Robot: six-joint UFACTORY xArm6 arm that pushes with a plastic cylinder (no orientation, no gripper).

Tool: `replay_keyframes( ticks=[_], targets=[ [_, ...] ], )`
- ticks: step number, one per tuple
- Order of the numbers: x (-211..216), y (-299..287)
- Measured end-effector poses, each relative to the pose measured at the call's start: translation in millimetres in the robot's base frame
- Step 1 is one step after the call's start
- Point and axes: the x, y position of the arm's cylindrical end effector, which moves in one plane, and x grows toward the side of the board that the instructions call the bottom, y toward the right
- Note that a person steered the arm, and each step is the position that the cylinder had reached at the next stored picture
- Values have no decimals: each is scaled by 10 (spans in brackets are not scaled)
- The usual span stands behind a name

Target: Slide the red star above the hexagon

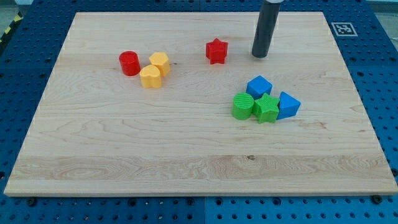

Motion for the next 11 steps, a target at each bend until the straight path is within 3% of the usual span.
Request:
replay_keyframes(
  ticks=[6,8,9,11],
  targets=[
    [-22,-1647],
    [-56,-1779],
    [-373,-1468],
    [-499,-2157]
  ],
)
